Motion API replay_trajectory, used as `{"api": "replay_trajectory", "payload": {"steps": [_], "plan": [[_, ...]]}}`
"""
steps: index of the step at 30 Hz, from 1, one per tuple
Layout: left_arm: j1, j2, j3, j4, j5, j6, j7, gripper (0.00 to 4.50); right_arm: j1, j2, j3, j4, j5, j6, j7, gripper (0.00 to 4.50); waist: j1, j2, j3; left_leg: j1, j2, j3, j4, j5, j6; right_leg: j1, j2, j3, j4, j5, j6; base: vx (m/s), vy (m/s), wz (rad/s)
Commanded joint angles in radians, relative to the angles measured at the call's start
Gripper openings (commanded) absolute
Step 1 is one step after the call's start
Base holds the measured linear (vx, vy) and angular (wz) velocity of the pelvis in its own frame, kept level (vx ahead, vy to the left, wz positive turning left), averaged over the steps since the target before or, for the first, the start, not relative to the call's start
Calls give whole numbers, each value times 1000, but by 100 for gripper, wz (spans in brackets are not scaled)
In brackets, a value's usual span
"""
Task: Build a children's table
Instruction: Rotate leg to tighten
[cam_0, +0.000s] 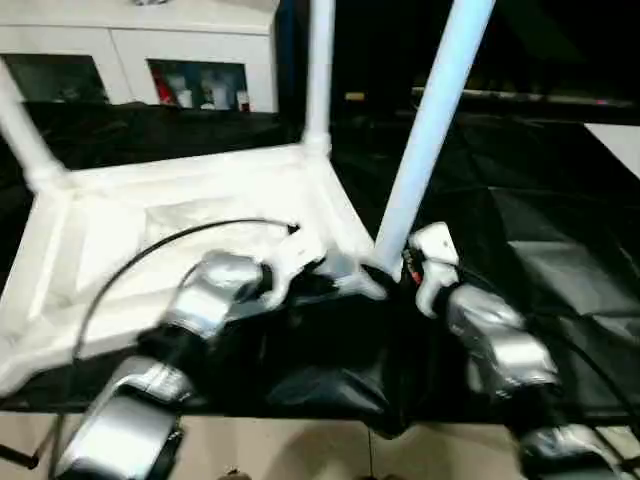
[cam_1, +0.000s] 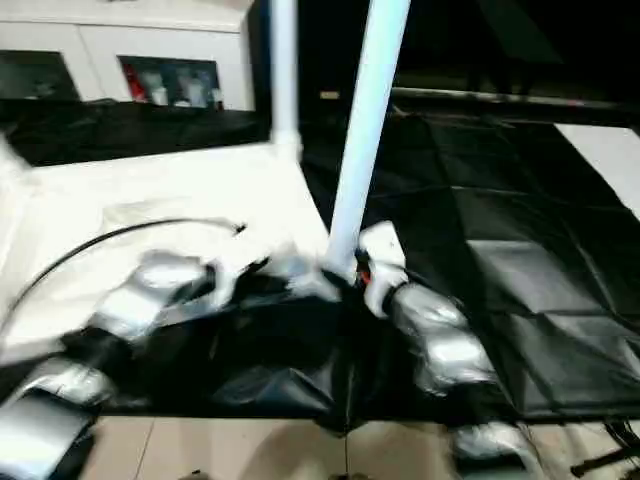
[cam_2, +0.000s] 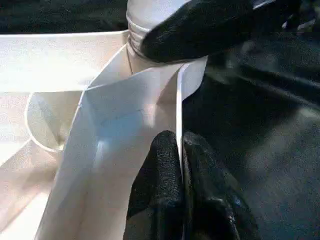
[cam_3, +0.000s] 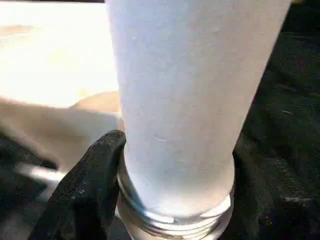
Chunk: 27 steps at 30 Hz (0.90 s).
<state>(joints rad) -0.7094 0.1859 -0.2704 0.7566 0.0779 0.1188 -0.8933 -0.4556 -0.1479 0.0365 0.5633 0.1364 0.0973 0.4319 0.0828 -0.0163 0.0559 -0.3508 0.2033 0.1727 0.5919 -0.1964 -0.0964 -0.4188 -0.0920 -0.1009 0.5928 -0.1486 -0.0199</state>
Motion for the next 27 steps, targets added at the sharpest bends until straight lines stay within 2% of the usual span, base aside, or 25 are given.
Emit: {"api": "replay_trajectory", "payload": {"steps": [1, 2, 5, 6, 8, 10, 13, 15, 17, 19, 20, 21, 24, 26, 27], "plan": [[-39, -41, 61, 50, -21, 8, 128, 0, -28, 36, -62, 75, -11, 20, -182, 275, -4, -16, -66, -4, 15, -2, -74, -186, 30, 51, -58, 46, -91, -474, -88, 0, 0, 0], [-59, -61, 68, 80, -17, 14, 180, 0, -46, 59, -71, 102, -19, 12, -245, 275, -3, -19, -69, -5, 13, -1, -73, -166, 27, 52, -57, 47, -87, -451, -94, 0, 0, 0], [-119, -119, 102, 170, -27, 18, 315, 0, -109, 120, -75, 187, -37, -15, -358, 275, 1, -18, -73, -7, 16, 0, -71, -136, 40, 58, -57, 49, -75, -357, -118, 0, 0, 0], [-121, -120, 103, 172, -28, 17, 317, 0, -111, 121, -74, 188, -39, -16, -361, 275, -2, -19, -73, -7, 14, 3, -70, -130, 43, 54, -55, 51, -73, -335, -127, 0, 0, 0], [-145, -140, 112, 210, -26, 3, 359, 0, -142, 144, -62, 226, -58, -39, -394, 275, 3, -20, -75, -8, 13, 4, -68, -102, 55, 60, -55, 51, -64, -263, -156, 0, 0, 0], [-158, -150, 109, 232, -22, -17, 355, 0, -166, 160, -48, 254, -76, -58, -393, 275, 4, -20, -74, -8, 13, 5, -67, -100, 69, 64, -57, 51, -62, -245, -164, 0, 0, 0], [-157, -147, 95, 230, -16, -37, 325, 0, -178, 163, -46, 267, -82, -75, -392, 275, 5, -22, -72, -7, 13, 6, -67, -115, 81, 65, -58, 51, -67, -277, -158, 0, 0, 0], [-153, -144, 94, 229, -16, -44, 313, 0, -178, 157, -61, 262, -67, -97, -380, 331, 5, -22, -72, -8, 14, 6, -67, -119, 82, 65, -59, 51, -68, -289, -153, 0, 0, 0], [-139, -130, 83, 212, -13, -64, 274, 0, -174, 143, -71, 251, -61, -113, -360, 345, 5, -22, -72, -8, 14, 5, -68, -123, 83, 65, -59, 51, -68, -298, -150, 0, 0, 0], [-125, -116, 79, 197, -12, -81, 242, 0, -165, 120, -70, 232, -65, -130, -337, 362, 0, -22, -72, -15, 14, 2, -69, -121, 80, 70, -58, 50, -66, -293, -148, 0, 0, 0], [-118, -112, 79, 189, -15, -81, 230, 0, -159, 112, -70, 219, -61, -132, -323, 381, -2, -21, -72, -10, 15, 4, -68, -123, 82, 65, -57, 51, -66, -281, -154, 0, 0, 0], [-100, -96, 70, 165, -14, -95, 196, 0, -138, 77, -55, 173, -80, -141, -304, 381, -2, -21, -71, -8, 16, 5, -67, -125, 84, 66, -58, 52, -66, -277, -162, 0, 0, 0], [-84, -85, 64, 148, -19, -107, 162, 0, -124, 52, -45, 151, -97, -146, -293, 388, 0, -21, -72, -9, 16, 5, -66, -107, 94, 68, -56, 51, -62, -250, -171, 0, 0, 0], [-59, -66, 61, 118, -29, -116, 118, 0, -97, 6, -44, 111, -93, -115, -245, 388, -1, -25, -71, -8, 16, 8, -65, -120, 97, 65, -57, 52, -66, -276, -170, 0, 0, 0], [-50, -57, 61, 106, -34, -113, 101, 0, -84, -16, -41, 88, -88, -102, -211, 388, 4, -25, -69, -7, 17, 7, -66, -128, 101, 66, -57, 52, -68, -291, -165, 0, 0, 0]]}}
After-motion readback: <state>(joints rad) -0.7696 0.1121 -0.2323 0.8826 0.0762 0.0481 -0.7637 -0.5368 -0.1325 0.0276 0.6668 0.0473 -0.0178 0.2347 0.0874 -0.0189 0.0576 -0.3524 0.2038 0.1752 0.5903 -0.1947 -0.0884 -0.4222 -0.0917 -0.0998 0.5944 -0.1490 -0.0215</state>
